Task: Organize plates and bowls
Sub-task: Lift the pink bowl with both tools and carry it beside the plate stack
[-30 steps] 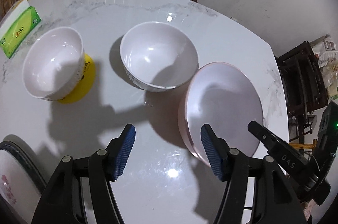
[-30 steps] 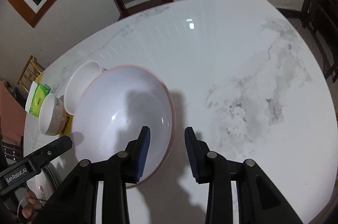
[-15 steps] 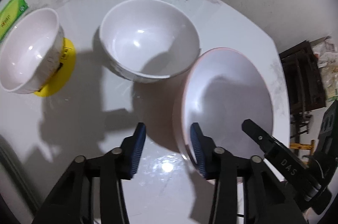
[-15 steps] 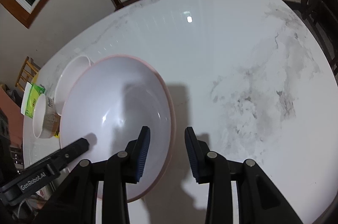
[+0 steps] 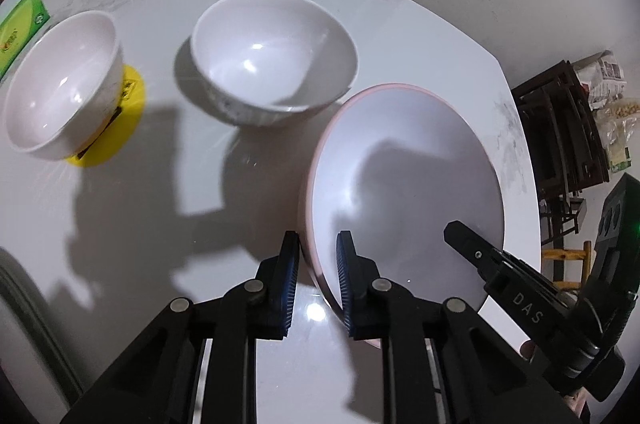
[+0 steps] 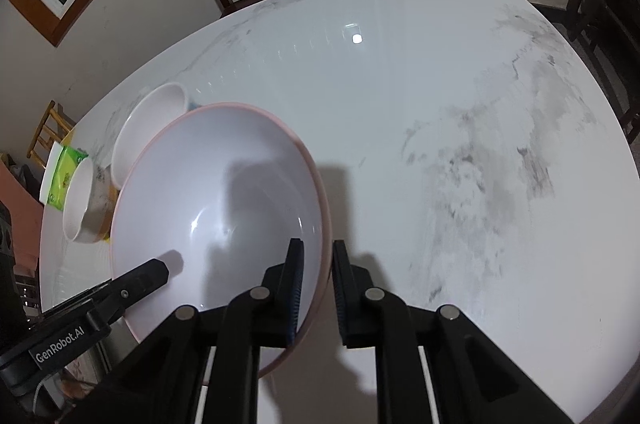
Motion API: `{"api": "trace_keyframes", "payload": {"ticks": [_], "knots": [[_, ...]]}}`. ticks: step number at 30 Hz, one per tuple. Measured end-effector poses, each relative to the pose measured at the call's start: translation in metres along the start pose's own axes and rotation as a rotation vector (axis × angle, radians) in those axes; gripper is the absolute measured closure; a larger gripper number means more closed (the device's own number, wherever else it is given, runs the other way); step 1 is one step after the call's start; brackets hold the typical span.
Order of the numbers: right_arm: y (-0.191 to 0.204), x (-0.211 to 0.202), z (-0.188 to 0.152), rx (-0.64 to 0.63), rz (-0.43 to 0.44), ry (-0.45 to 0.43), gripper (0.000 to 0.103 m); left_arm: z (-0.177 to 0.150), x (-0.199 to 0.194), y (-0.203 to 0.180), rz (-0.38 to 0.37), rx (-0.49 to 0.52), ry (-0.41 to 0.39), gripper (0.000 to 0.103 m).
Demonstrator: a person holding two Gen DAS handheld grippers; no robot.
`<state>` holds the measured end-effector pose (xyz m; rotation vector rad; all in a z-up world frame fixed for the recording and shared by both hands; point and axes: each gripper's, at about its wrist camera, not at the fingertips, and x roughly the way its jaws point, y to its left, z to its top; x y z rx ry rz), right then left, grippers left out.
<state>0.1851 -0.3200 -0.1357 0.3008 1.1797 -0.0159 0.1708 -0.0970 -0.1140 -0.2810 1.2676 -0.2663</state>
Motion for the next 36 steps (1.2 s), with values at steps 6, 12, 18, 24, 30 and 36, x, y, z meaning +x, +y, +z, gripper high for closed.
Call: {"api": "trace_keyframes", "payload": {"ticks": [6, 12, 18, 24, 30, 36], "knots": [[0.017, -0.02, -0.028, -0.021, 0.016, -0.001, 0.088, -0.024, -0.025, 0.013, 0.016, 0.019, 0.002, 0.087], [0.042, -0.033, -0.059, -0.042, 0.037, 0.016, 0.088, -0.05, -0.053, 0.031, 0.045, 0.054, -0.007, 0.086], [0.067, -0.047, -0.095, -0.072, 0.057, 0.037, 0.087, -0.072, -0.069, 0.049, 0.068, 0.063, -0.002, 0.086], [0.086, -0.048, -0.122, -0.108, 0.057, 0.059, 0.086, -0.094, -0.078, 0.067, 0.086, 0.055, -0.001, 0.086], [0.092, -0.044, -0.14, -0.131, 0.043, 0.076, 0.085, -0.115, -0.08, 0.081, 0.09, 0.049, 0.002, 0.086], [0.093, -0.042, -0.147, -0.148, 0.028, 0.085, 0.085, -0.128, -0.075, 0.083, 0.087, 0.046, 0.016, 0.086]]}}
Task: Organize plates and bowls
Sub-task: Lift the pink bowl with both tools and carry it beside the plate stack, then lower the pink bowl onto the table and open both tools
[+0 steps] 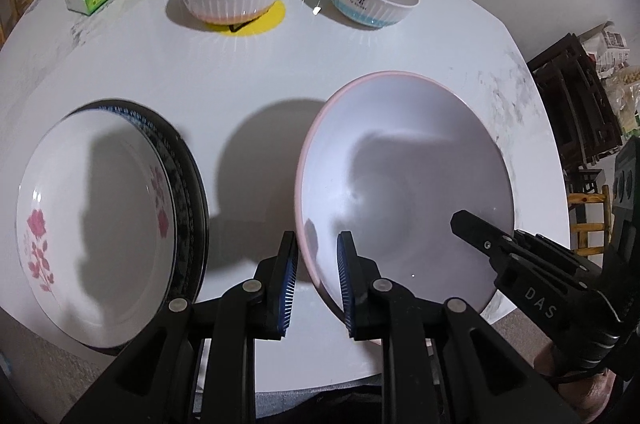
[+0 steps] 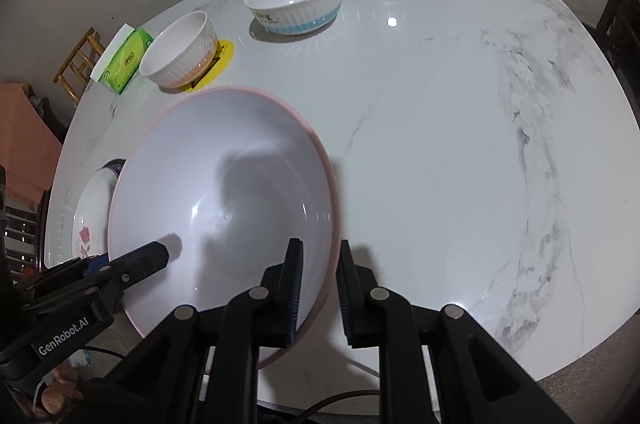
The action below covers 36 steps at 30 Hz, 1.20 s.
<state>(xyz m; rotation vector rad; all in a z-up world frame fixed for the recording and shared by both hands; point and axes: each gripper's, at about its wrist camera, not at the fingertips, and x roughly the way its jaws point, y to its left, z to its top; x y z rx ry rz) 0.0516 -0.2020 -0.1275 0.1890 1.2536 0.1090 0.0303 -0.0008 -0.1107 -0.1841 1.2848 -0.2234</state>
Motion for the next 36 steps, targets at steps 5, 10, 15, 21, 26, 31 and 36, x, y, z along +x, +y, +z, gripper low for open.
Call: {"api": "trace_keyframes", "payload": {"ticks": [5, 10, 15, 21, 26, 31, 36], "knots": [[0.003, 0.003, -0.008, -0.002, 0.005, 0.012, 0.085, -0.005, 0.002, 0.003, 0.001, -0.001, 0.004, 0.086], [0.002, 0.007, -0.014, -0.002, 0.013, 0.023, 0.084, -0.008, 0.003, 0.005, 0.003, -0.004, 0.011, 0.086], [0.004, 0.011, -0.016, 0.003, 0.017, 0.03, 0.084, -0.009, 0.007, 0.006, 0.001, -0.01, 0.023, 0.086], [0.005, 0.011, -0.017, -0.014, 0.018, 0.029, 0.084, -0.01, 0.009, 0.009, -0.002, -0.014, 0.029, 0.087], [0.007, 0.012, -0.017, -0.014, 0.034, 0.045, 0.083, -0.009, 0.008, 0.009, 0.01, -0.016, 0.022, 0.083], [0.006, 0.003, -0.014, -0.017, 0.044, 0.019, 0.075, -0.009, -0.001, 0.013, 0.01, -0.018, -0.003, 0.069], [0.006, -0.011, -0.008, -0.031, 0.049, -0.017, 0.071, -0.007, -0.012, 0.019, -0.007, -0.026, -0.031, 0.069]]}}
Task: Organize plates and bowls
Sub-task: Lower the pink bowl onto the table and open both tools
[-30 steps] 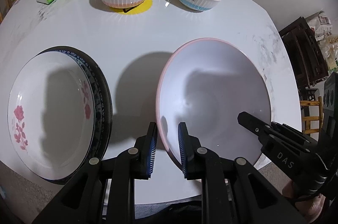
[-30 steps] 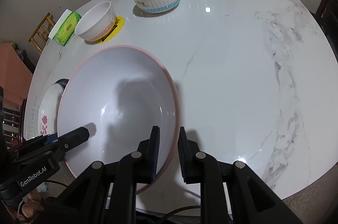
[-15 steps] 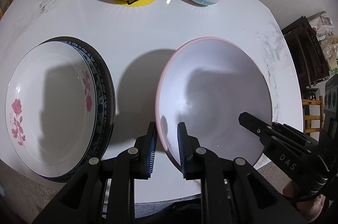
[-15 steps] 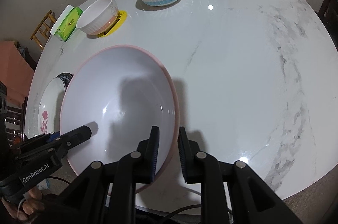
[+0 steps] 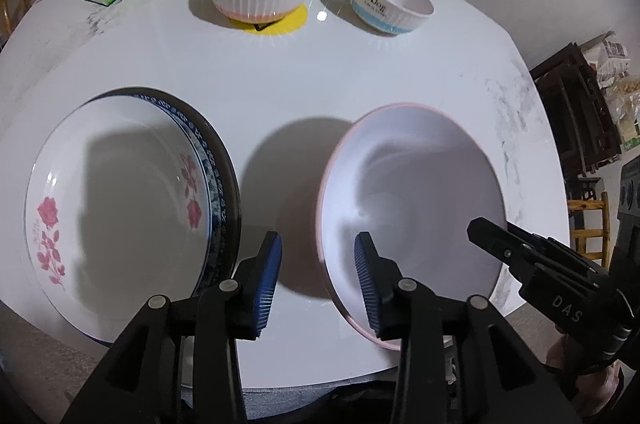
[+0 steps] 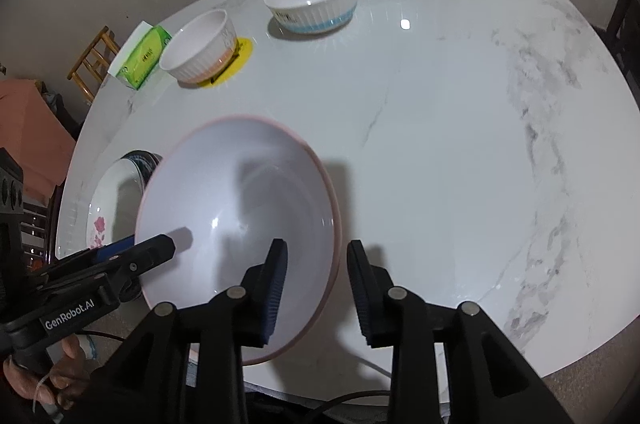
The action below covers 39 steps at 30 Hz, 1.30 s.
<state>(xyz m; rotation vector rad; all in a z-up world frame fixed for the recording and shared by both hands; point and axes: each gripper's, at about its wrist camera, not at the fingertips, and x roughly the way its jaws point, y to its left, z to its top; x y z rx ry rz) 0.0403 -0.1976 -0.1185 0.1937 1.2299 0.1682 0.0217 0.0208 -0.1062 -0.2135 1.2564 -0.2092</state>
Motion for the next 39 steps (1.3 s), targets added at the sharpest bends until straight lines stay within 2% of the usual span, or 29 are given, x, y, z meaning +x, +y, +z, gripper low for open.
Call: {"api": "trace_keyframes", "payload": {"ticks": [2, 4, 6, 8, 15, 19, 22, 28, 32, 35, 39], "knots": [[0.001, -0.006, 0.003, -0.017, -0.001, -0.019, 0.071, 0.001, -0.006, 0.0, 0.003, 0.003, -0.022, 0.068], [0.005, -0.013, 0.007, -0.043, -0.026, -0.048, 0.064, 0.002, -0.014, 0.0, 0.006, 0.001, -0.065, 0.064], [0.01, -0.022, 0.011, -0.085, -0.09, -0.102, 0.059, 0.004, -0.02, -0.001, 0.015, 0.007, -0.1, 0.062], [0.014, -0.028, 0.014, -0.118, -0.134, -0.149, 0.059, 0.007, -0.024, 0.0, 0.019, 0.004, -0.118, 0.062], [0.011, -0.039, 0.031, -0.156, -0.125, -0.25, 0.059, 0.024, -0.022, -0.001, 0.048, -0.004, -0.134, 0.062], [0.007, -0.035, 0.039, -0.161, -0.14, -0.253, 0.059, 0.036, -0.018, -0.005, 0.059, 0.005, -0.134, 0.062], [0.003, -0.027, 0.047, -0.162, -0.134, -0.222, 0.059, 0.046, -0.015, -0.007, 0.069, 0.008, -0.132, 0.062], [-0.008, -0.01, 0.065, -0.178, -0.145, -0.179, 0.059, 0.077, -0.008, -0.016, 0.083, 0.018, -0.161, 0.062], [-0.018, -0.003, 0.08, -0.174, -0.158, -0.162, 0.059, 0.1, 0.002, -0.02, 0.1, 0.039, -0.15, 0.062], [-0.033, 0.001, 0.097, -0.131, -0.119, -0.147, 0.059, 0.114, 0.008, -0.021, 0.112, 0.047, -0.145, 0.062], [-0.044, 0.003, 0.12, -0.12, -0.113, -0.148, 0.059, 0.134, 0.017, -0.021, 0.106, 0.051, -0.124, 0.062]]}}
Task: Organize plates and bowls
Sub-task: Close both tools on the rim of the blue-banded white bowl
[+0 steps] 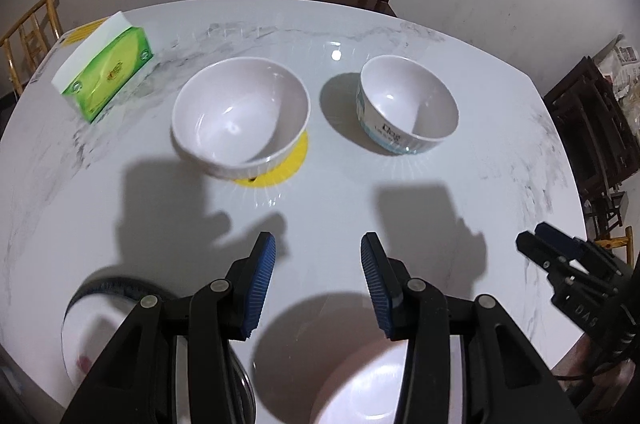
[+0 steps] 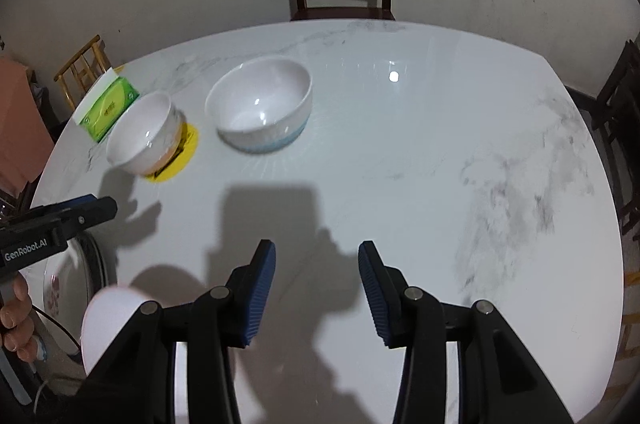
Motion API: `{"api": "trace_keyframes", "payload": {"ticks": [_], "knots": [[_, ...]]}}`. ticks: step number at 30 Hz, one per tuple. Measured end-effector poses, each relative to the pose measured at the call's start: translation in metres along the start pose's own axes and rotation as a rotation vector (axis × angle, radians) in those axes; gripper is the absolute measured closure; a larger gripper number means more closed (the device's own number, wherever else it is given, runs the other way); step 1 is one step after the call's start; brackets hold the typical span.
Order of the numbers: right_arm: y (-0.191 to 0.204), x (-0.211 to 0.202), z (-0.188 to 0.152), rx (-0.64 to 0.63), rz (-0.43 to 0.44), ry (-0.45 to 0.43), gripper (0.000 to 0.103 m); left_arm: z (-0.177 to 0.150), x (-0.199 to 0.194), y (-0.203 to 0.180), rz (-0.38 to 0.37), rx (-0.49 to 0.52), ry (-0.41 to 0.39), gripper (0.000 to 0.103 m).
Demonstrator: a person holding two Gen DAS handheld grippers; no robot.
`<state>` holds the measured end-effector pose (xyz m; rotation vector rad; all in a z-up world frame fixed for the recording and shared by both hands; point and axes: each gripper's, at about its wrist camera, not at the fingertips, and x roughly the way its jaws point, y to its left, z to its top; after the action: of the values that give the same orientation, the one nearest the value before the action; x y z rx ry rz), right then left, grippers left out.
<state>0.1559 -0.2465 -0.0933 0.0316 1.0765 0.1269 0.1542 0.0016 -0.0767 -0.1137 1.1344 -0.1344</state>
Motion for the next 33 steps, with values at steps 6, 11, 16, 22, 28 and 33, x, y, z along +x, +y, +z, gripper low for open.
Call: {"api": "trace_keyframes", "payload": {"ticks": [6, 11, 16, 22, 28, 33], "knots": [[-0.009, 0.011, 0.031, 0.011, 0.028, 0.007, 0.059, 0.029, 0.014, -0.004, -0.045, -0.007, 0.022, 0.062], [-0.014, 0.028, 0.059, 0.036, 0.079, 0.02, 0.059, 0.059, 0.032, -0.008, -0.038, -0.003, 0.031, 0.064], [-0.017, 0.053, 0.087, 0.077, 0.109, 0.057, 0.059, 0.086, 0.049, -0.012, -0.077, -0.012, 0.058, 0.064], [-0.015, 0.076, 0.107, 0.116, 0.109, 0.068, 0.059, 0.11, 0.068, -0.017, -0.096, -0.035, 0.056, 0.064], [-0.011, 0.102, 0.118, 0.121, 0.093, 0.09, 0.059, 0.117, 0.092, -0.021, -0.08, -0.049, 0.095, 0.064], [-0.008, 0.118, 0.118, 0.129, 0.099, 0.106, 0.059, 0.119, 0.108, -0.024, -0.075, -0.045, 0.113, 0.071]]}}
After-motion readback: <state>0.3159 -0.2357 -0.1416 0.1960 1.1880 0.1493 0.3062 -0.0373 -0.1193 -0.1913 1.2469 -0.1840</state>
